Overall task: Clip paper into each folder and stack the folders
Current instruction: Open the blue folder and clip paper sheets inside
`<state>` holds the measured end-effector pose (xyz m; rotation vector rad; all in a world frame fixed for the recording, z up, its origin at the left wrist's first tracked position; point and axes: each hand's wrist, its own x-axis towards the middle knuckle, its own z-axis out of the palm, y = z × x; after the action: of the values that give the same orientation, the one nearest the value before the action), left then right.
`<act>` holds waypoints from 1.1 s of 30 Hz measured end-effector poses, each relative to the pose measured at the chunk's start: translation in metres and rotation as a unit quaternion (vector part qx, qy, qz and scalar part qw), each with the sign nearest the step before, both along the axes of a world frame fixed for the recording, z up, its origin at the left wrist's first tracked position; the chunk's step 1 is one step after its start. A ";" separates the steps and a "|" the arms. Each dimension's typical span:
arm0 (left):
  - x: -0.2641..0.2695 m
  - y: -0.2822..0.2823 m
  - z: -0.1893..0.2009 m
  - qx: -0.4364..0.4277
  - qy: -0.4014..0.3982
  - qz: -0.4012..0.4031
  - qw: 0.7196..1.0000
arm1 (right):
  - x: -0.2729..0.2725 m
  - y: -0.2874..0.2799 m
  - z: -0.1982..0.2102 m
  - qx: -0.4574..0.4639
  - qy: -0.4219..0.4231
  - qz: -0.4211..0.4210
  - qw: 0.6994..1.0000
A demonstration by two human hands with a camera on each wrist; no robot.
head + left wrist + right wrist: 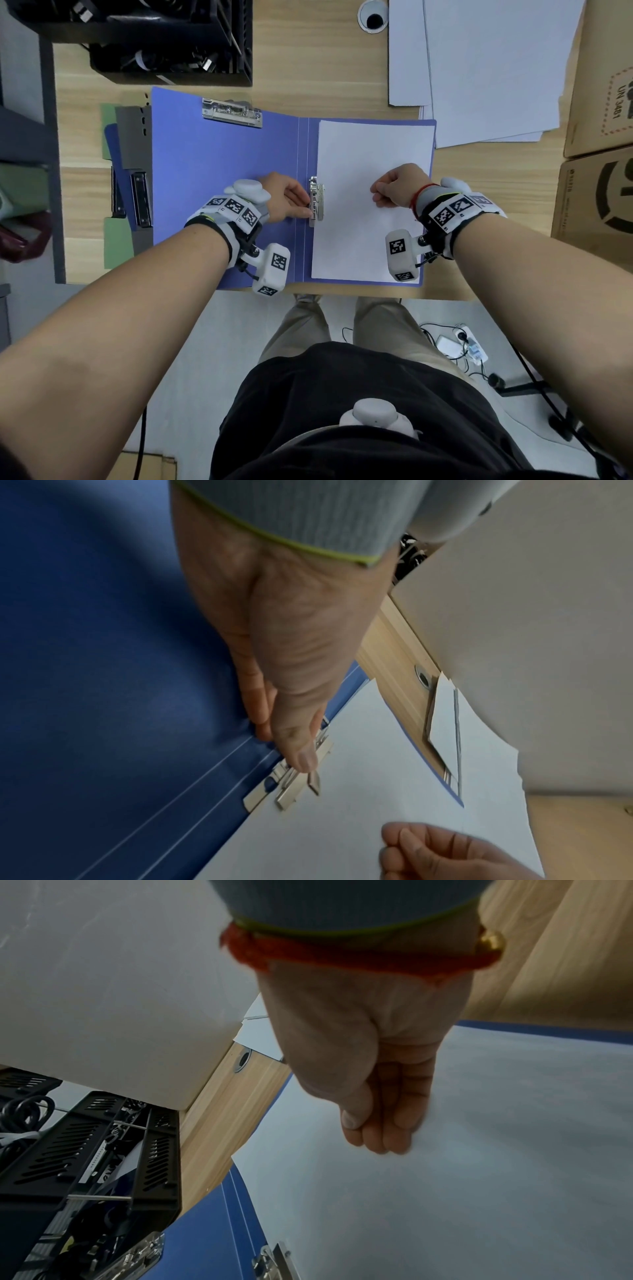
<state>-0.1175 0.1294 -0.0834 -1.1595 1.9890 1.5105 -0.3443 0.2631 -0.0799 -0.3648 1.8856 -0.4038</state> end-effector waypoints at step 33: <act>-0.022 0.010 0.003 -0.131 -0.122 -0.148 0.973 | 0.000 -0.003 -0.003 0.014 -0.005 0.003 1.000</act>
<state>-0.1395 0.1395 -0.0807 -1.0301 2.1179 0.9327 -0.3440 0.2600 -0.0829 -0.3491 1.8789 -0.3732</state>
